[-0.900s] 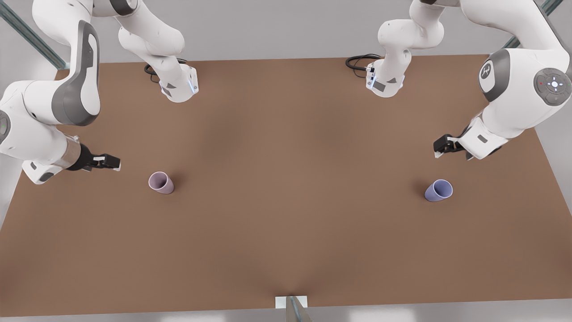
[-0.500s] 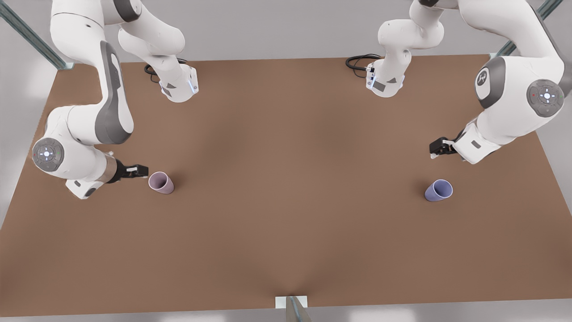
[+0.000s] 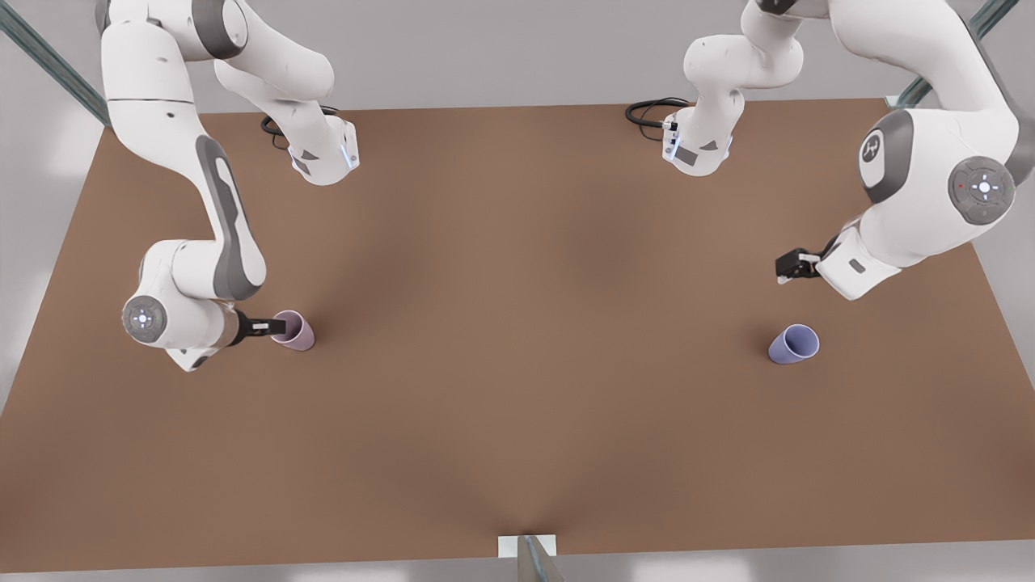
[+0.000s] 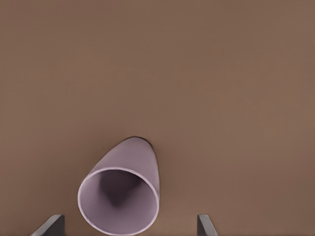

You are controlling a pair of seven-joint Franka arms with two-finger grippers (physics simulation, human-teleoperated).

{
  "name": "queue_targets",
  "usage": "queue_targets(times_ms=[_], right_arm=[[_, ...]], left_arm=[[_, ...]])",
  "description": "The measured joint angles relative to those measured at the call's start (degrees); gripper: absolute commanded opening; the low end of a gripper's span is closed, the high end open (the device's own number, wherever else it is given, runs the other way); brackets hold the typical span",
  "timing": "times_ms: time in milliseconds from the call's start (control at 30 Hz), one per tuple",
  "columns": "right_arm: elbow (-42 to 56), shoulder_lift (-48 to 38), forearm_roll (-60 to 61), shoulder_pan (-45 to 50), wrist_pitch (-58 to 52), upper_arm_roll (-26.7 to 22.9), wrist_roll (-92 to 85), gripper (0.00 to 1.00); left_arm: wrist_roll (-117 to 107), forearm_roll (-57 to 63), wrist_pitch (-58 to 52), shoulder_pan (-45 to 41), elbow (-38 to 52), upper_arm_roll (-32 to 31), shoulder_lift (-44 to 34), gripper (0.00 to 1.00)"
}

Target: Stack the cups, with the pink cup at the bottom and the purple cup at the top

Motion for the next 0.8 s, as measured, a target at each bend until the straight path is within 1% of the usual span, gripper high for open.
queue_targets(times_ms=[133,300,400,500,667,700,800], right_arm=[[-4.2,-0.5,0.0,-0.1,3.5,0.0,-0.2,0.99],[-7.1,-0.1,-0.1,-0.6,6.7,-0.1,-0.3,0.93],[-7.4,0.4,-0.1,-0.7,8.0,-0.1,-0.4,0.8],[-7.3,1.2,-0.1,-0.6,8.7,0.0,-0.5,0.72],[-7.2,3.3,-0.1,-0.7,10.2,0.0,-0.6,0.69],[-7.2,3.5,-0.1,-0.7,10.5,0.0,-0.6,0.65],[-7.3,3.8,0.0,-0.8,11.2,0.0,-0.7,0.4]], left_arm=[[0.0,0.7,-0.2,0.0,0.2,0.0,-0.1,1.0],[0.1,0.9,-0.5,0.0,0.1,0.0,0.0,1.0],[0.1,1.0,-0.6,0.0,0.1,0.0,0.0,1.0],[0.1,1.1,-0.6,0.0,0.0,0.0,0.1,1.0],[0.2,1.1,-0.8,0.0,0.0,0.0,0.0,1.0],[0.2,1.1,-0.9,0.0,0.0,0.0,-0.1,1.0],[0.2,1.1,-1.1,0.0,0.0,0.0,0.0,1.0]])
